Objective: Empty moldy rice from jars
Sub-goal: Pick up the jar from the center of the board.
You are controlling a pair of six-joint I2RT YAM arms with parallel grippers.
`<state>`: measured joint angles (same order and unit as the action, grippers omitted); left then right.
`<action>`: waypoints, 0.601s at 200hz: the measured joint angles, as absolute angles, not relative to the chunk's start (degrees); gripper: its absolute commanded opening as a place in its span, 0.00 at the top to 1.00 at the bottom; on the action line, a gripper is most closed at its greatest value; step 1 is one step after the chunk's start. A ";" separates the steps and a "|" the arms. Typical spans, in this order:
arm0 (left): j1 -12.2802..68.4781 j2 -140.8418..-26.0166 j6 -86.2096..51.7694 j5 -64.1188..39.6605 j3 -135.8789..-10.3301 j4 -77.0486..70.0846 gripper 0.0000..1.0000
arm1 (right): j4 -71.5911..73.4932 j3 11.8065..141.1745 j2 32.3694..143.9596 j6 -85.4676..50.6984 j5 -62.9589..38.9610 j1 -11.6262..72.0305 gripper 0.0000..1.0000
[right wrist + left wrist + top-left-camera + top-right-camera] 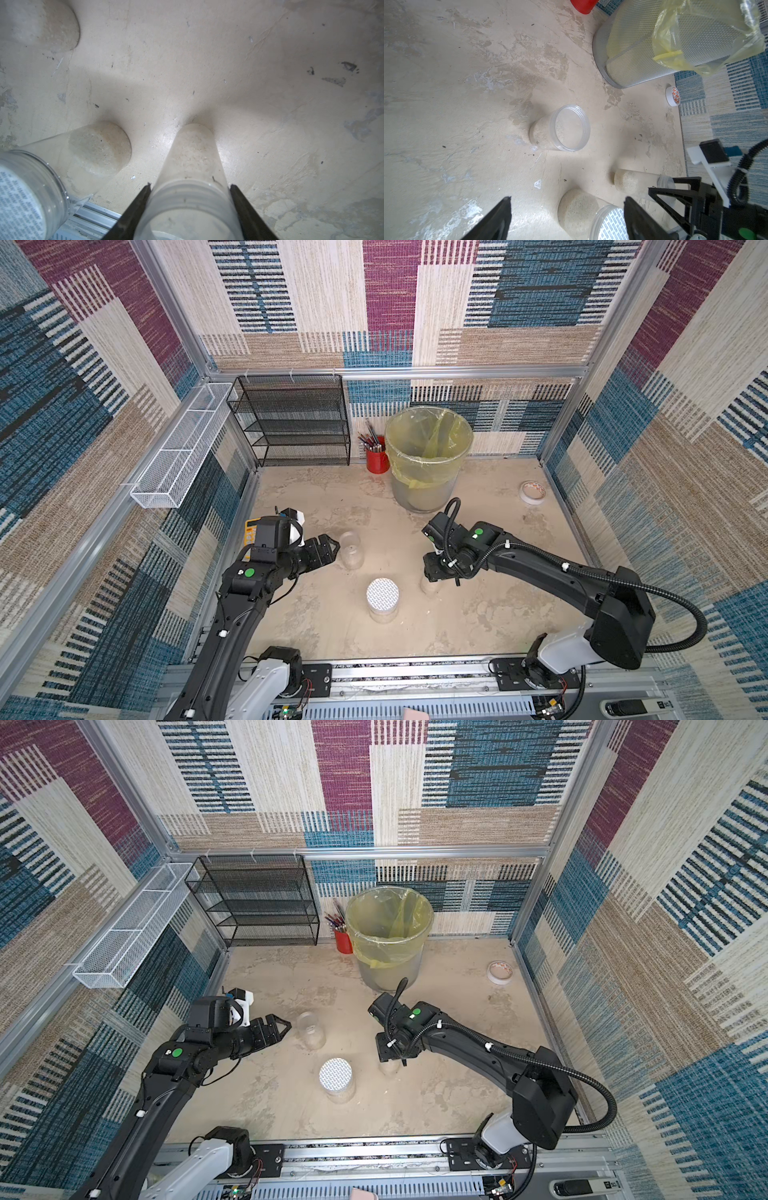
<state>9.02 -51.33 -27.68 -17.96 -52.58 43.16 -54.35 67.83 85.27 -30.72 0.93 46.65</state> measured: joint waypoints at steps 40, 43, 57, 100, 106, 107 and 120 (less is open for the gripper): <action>14.85 -54.85 -26.06 -18.37 -55.09 40.75 0.12 | -56.01 71.13 85.34 -29.80 1.98 44.84 0.65; 15.51 -55.16 -25.93 -18.37 -55.27 40.49 0.12 | -56.10 71.44 85.34 -29.78 2.02 44.62 0.65; 18.81 -56.42 -25.36 -18.13 -56.16 39.48 0.09 | -56.80 73.47 85.47 -28.91 2.02 43.46 0.65; 28.14 -56.77 -22.33 -13.89 -56.80 35.07 0.07 | -59.72 83.99 88.14 -24.14 1.91 39.77 0.65; 29.10 -56.60 -21.87 -13.39 -56.80 34.33 0.07 | -60.03 85.23 88.44 -23.49 1.89 39.18 0.65; 29.19 -56.58 -21.85 -13.34 -56.80 34.22 0.07 | -60.10 85.52 88.51 -23.38 1.91 39.03 0.65; 30.72 -55.99 -20.73 -11.84 -56.38 31.68 0.06 | -61.25 88.33 89.06 -21.65 1.48 37.85 0.65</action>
